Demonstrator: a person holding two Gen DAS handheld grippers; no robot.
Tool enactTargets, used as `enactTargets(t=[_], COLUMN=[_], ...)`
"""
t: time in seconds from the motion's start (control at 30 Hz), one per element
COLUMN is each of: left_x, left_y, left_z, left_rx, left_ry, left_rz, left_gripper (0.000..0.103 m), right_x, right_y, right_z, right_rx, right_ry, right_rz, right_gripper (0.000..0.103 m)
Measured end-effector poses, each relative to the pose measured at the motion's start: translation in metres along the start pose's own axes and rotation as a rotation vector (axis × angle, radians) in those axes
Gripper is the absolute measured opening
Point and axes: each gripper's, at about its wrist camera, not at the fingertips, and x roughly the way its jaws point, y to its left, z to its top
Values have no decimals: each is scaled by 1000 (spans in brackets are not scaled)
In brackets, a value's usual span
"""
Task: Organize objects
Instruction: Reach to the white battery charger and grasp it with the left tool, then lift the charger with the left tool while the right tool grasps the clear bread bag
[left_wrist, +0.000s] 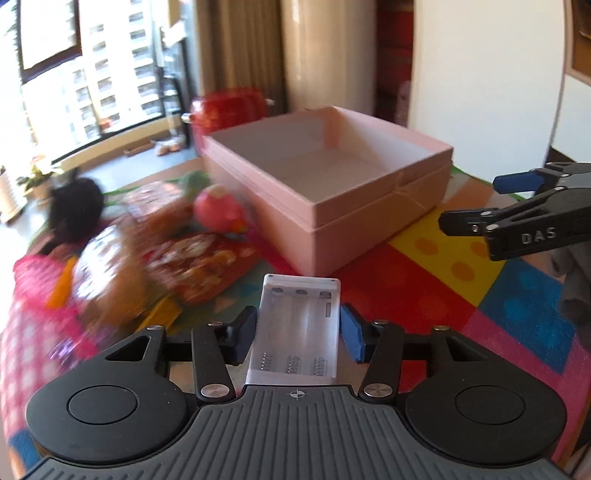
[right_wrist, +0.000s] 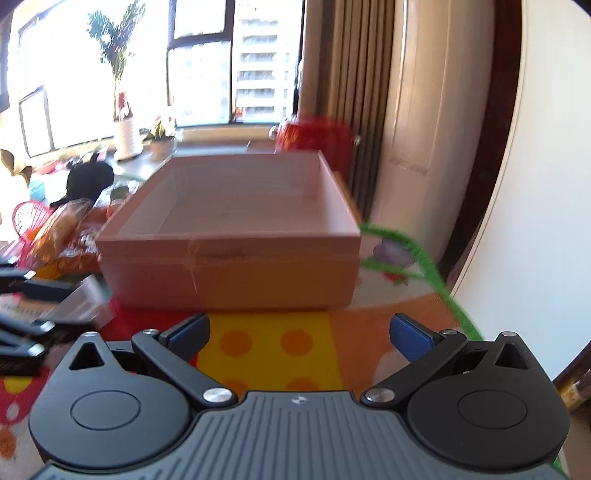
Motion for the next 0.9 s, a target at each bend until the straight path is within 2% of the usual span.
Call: enactTargets(t=[0.03,0.17,0.27,0.33,0.47,0.57,0.7,0.77,0.8,0.83,0.9], left_x=[-7,-44,-65,-75,-87,-96,-101,-103,-104,-105,-104], left_y=[3,34,62,81,105,110,119,116,114,111,106], left_z=[-3,-16,-25,-33,-48,-57,-62,-62,-62,-62,-60], left_rx=[-17,-159,-268,-321,-404,-436,-484,-482,-475,-469,-457], left_ry=[-6,-30,-58,-73,-87,-103,-116,-118,-118,-116,-109], left_rz=[22,163,287,340,361,355,349,348,343,333,313], left_gripper=[54,53,53,53,53,53,53,53,53,53,53], right_x=[1,2,1,0,18,51,97,118,121,120,108], right_y=[4,38,78,108,168,199,227,235,233,230,227], right_z=[3,19,34,46,80,103,107,101,97,97,98], right_rx=[-17,-88,-161,-216,-286,-258,-258,-279,-275,-263,-258], right_ry=[5,59,32,3,-40,23,107,165,184,197,220], right_rz=[15,180,264,319,407,433,391,378,392,416,455], right_gripper=[103,103,103,103,103,97,95,87,80,61,45])
